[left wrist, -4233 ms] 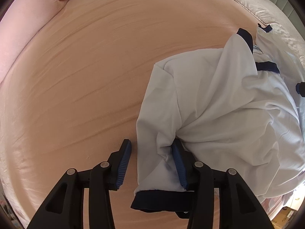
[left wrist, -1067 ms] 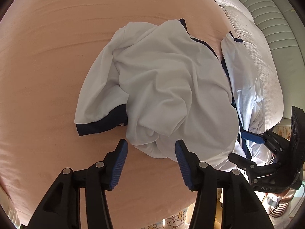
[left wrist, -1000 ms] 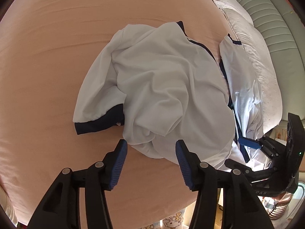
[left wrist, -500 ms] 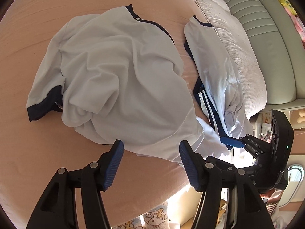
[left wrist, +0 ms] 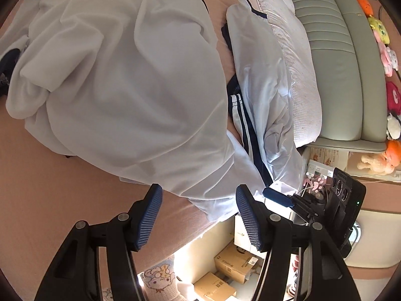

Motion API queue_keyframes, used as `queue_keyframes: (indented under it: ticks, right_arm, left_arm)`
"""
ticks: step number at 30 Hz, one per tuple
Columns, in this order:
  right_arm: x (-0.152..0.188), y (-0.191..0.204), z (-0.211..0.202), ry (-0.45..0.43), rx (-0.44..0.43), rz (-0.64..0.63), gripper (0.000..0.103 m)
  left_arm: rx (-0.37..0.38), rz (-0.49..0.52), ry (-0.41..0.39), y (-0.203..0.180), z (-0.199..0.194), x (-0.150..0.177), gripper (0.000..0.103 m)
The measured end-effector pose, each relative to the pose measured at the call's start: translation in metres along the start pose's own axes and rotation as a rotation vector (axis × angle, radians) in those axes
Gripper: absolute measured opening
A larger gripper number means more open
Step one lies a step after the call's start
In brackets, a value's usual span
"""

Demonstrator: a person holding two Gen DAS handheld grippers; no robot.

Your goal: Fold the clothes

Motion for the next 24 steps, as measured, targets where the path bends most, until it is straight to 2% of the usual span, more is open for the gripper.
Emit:
queue_keyframes:
  ticks: [3,4,5,9,14,17,19,21,24]
  right_arm:
    - [0.008,-0.008,-0.004,-0.01,-0.01,0.043,0.072]
    - [-0.002,0.004,0.006,-0.013,-0.012,0.041,0.072]
    - [-0.011,0.014,0.017,-0.006,-0.012,0.042,0.072]
    - [-0.003,0.002,0.029,0.051,0.023,0.071,0.072]
    - [0.007,-0.008,0.034,0.07,0.036,0.121,0.072]
    - [0.01,-0.011,0.036,0.069,0.022,0.148,0.072]
    - [0.011,-0.014,0.039,0.069,0.003,0.177,0.072]
    - [0.011,-0.017,0.041,0.063,-0.035,0.221,0.072]
    - [0.004,-0.022,0.037,-0.013,-0.17,0.356,0.072]
  left_arm:
    - [-0.016,-0.012,0.014,0.006,0.007,0.0,0.059]
    - [-0.026,-0.017,0.016,0.007,0.012,-0.005,0.059]
    - [-0.031,-0.026,0.018,0.007,0.015,-0.005,0.059]
    - [-0.016,-0.057,0.014,0.004,0.023,-0.005,0.059]
    - [-0.008,-0.041,-0.05,-0.01,0.016,-0.015,0.058]
    - [-0.029,0.015,-0.099,-0.018,0.006,-0.012,0.056]
    - [-0.05,0.042,-0.133,-0.02,0.0,-0.012,0.05]
    - [-0.077,0.052,-0.157,-0.018,-0.005,-0.01,0.031]
    - [-0.113,0.02,-0.143,-0.005,0.002,-0.015,0.018]
Point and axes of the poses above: each gripper's, at about its wrist camera, not at the fingertips, and z roughly the way its jaws point, y to its left, x to its underside, the point moved 10 cm from there along z, roughly the way its jaws point, and after that the axes turned 7 degrees about -x, right-handed, at the moved point
